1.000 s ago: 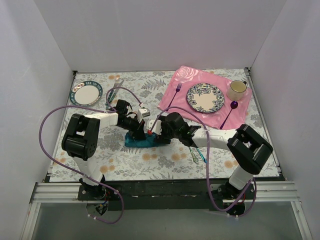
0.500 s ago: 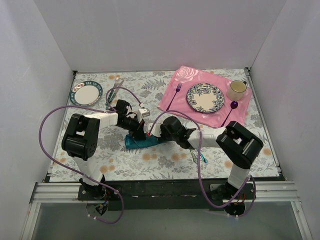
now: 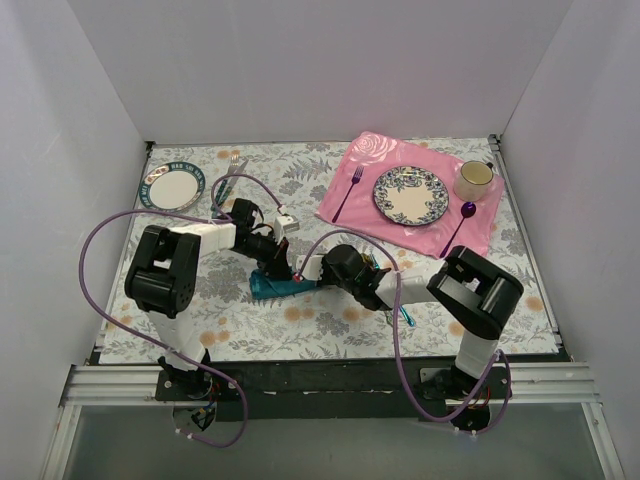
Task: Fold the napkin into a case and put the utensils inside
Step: Stuff the 2/3-rectangle-folded napkin at the center of the board.
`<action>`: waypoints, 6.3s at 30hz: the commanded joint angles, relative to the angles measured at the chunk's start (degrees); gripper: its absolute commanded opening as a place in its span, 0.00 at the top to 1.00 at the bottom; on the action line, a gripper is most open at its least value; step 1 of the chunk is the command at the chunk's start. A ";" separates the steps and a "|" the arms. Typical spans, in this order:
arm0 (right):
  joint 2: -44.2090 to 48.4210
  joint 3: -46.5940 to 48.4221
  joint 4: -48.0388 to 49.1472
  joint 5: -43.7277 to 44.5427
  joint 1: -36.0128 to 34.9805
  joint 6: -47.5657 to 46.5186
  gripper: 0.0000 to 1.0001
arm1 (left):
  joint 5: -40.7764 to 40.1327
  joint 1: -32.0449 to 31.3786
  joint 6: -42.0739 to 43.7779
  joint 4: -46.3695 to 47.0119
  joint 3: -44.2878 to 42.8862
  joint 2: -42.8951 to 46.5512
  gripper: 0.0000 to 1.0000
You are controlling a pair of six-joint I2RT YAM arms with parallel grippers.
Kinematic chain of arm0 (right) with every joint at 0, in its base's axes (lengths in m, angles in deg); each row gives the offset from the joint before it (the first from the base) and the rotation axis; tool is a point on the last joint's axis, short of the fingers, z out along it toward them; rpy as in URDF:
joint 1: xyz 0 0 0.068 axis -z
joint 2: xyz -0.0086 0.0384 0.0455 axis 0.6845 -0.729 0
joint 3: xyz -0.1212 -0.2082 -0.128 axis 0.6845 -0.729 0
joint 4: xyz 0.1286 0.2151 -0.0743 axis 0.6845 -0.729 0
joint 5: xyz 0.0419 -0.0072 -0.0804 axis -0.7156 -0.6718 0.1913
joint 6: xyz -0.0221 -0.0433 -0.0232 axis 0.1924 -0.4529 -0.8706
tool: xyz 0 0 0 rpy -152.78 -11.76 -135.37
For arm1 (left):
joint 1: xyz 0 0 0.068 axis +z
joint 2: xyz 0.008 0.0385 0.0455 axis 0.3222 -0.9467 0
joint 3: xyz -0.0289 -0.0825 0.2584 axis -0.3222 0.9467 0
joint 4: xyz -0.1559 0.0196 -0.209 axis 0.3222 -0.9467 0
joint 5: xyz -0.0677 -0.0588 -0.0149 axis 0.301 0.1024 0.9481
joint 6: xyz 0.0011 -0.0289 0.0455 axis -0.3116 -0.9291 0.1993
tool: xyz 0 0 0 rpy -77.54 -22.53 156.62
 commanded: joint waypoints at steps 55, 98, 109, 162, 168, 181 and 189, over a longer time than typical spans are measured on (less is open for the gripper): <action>8.70 18.54 -29.52 -24.56 7.45 21.57 0.61 | -8.88 1.49 0.58 -5.49 -2.90 -7.39 1.00; 7.12 11.16 -29.09 -34.41 15.90 49.87 0.99 | -8.26 1.49 0.58 -5.67 -2.37 -6.69 1.00; 6.59 14.24 -31.11 -31.95 15.37 49.00 0.99 | -8.26 1.49 0.49 -5.67 -2.46 -6.95 1.00; 2.73 5.71 -7.11 -24.39 10.53 8.31 0.58 | -8.96 1.49 1.81 -6.55 -2.46 -7.04 1.00; 2.64 3.17 -7.03 -25.44 10.27 6.37 0.60 | -9.05 1.49 1.81 -6.46 -2.55 -7.04 1.00; 0.09 1.93 -3.78 -18.16 7.11 5.49 0.99 | -6.86 2.19 1.02 -6.90 -3.16 -5.46 1.00; 2.28 -1.76 -1.93 -12.44 5.61 5.84 0.99 | 2.09 7.11 1.01 -10.85 -4.05 -2.66 0.96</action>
